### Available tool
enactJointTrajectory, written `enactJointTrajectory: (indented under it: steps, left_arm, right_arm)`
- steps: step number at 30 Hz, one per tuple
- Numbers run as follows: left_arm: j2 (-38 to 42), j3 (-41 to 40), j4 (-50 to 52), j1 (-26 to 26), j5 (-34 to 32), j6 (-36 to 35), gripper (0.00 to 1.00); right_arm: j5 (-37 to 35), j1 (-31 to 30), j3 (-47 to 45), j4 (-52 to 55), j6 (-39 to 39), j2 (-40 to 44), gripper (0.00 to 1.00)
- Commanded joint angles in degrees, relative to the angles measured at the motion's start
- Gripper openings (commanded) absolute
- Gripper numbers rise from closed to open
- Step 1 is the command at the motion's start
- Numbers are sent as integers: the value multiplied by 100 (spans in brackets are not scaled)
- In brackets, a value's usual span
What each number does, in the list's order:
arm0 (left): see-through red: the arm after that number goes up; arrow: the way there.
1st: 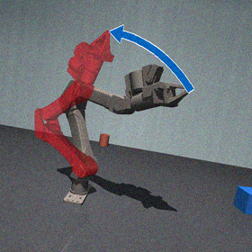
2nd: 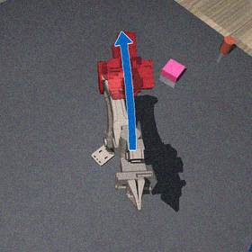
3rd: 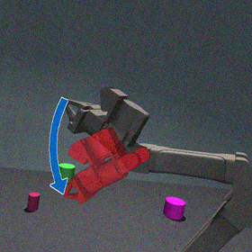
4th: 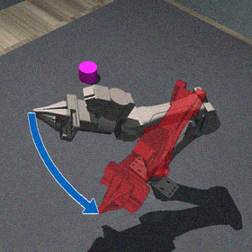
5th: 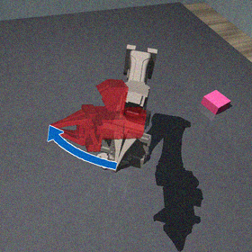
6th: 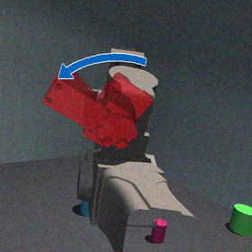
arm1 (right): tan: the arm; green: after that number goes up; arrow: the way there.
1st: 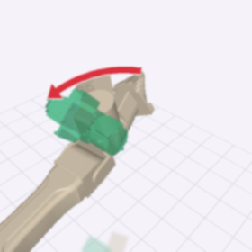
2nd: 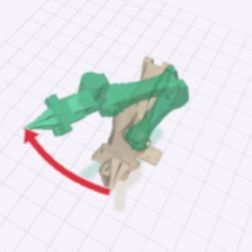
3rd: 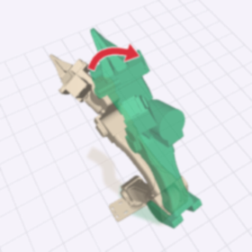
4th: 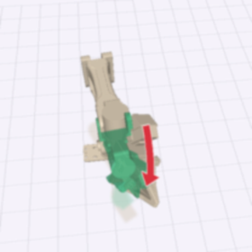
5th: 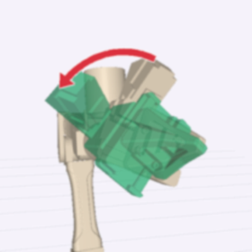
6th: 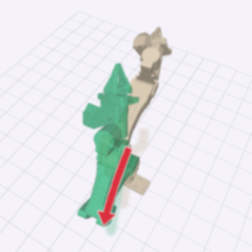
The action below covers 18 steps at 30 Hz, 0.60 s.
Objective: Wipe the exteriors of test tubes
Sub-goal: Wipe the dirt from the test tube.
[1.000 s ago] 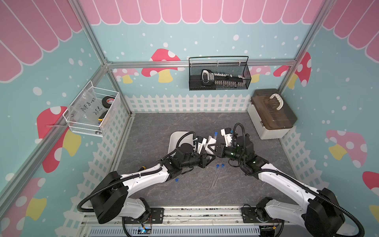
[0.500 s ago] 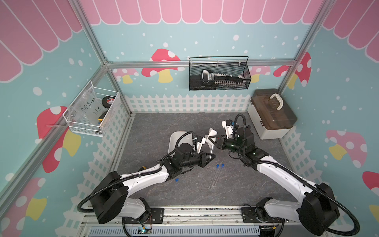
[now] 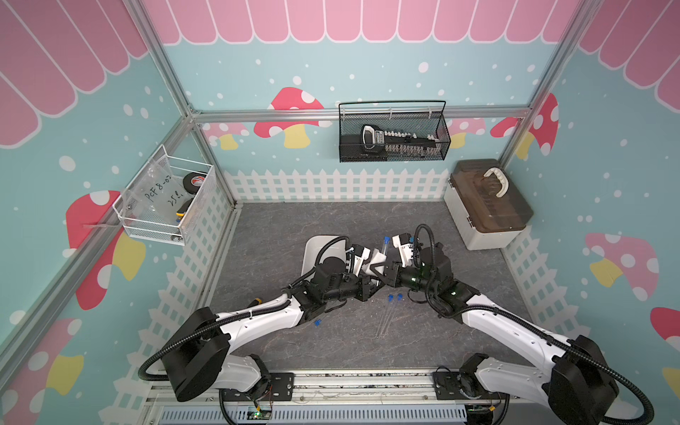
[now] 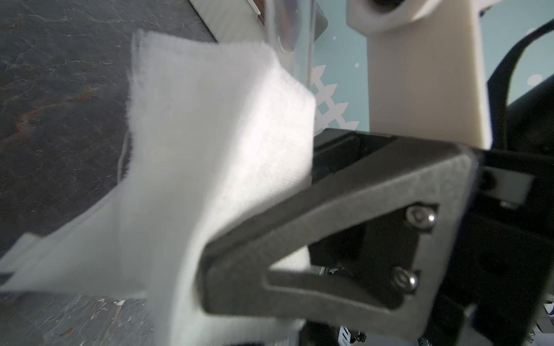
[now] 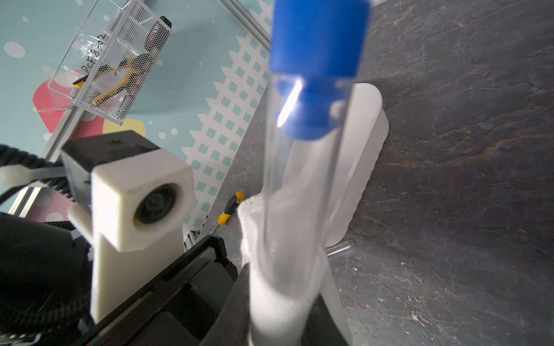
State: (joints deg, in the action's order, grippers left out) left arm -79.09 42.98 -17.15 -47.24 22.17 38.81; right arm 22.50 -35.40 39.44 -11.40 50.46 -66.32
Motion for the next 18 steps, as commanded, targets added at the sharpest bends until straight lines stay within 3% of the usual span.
enactJointTrajectory:
  steps: [1,18]
  left_arm:
    - [83,41,-234,20,98,30,13]
    - [274,-220,-183,-9,17,65,13]
  right_arm:
    - [-236,-57,-93,-58,67,-19,22]
    - [-39,807,1502,298,-519,-879,21]
